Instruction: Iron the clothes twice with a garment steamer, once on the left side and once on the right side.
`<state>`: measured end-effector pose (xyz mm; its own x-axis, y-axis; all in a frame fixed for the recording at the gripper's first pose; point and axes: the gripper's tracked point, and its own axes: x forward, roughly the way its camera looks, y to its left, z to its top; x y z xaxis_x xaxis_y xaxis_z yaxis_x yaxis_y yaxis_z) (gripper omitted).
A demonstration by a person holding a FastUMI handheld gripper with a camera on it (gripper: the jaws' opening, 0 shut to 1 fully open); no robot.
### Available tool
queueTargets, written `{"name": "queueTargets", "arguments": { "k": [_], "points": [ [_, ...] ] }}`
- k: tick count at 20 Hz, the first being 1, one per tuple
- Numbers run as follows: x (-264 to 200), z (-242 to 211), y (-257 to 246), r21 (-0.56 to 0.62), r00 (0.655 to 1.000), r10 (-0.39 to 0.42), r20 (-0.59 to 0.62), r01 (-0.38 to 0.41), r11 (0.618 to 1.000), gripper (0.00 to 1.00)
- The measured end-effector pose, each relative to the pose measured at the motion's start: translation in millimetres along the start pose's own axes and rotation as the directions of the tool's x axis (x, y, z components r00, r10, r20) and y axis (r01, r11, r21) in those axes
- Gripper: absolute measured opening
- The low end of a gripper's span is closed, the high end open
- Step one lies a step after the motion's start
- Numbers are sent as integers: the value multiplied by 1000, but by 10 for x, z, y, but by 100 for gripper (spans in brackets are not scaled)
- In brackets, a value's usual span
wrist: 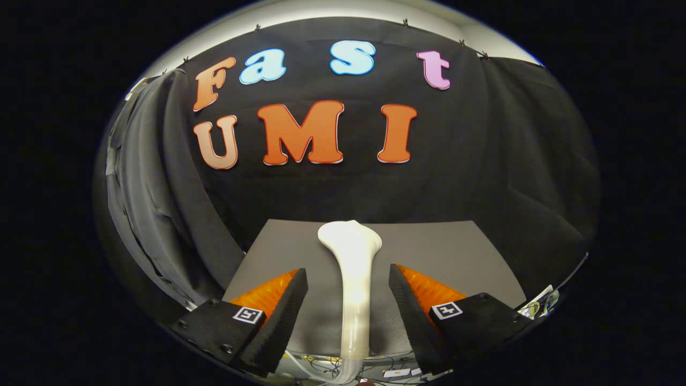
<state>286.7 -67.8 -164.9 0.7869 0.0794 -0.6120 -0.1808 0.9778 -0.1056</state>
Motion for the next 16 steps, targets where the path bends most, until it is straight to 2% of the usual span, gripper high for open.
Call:
{"name": "queueTargets", "arguments": {
  "k": [5, 11, 13, 16],
  "points": [
    [446, -216, -88, 33, 992, 11, -123, -7, 999, 98],
    [674, -392, -73, 56, 980, 23, -197, -12, 998, 98],
    [747, -431, -53, 62, 977, 32, -211, -19, 998, 93],
    [825, -489, -61, 56, 974, 24, -224, -12, 998, 74]
  ]
}}
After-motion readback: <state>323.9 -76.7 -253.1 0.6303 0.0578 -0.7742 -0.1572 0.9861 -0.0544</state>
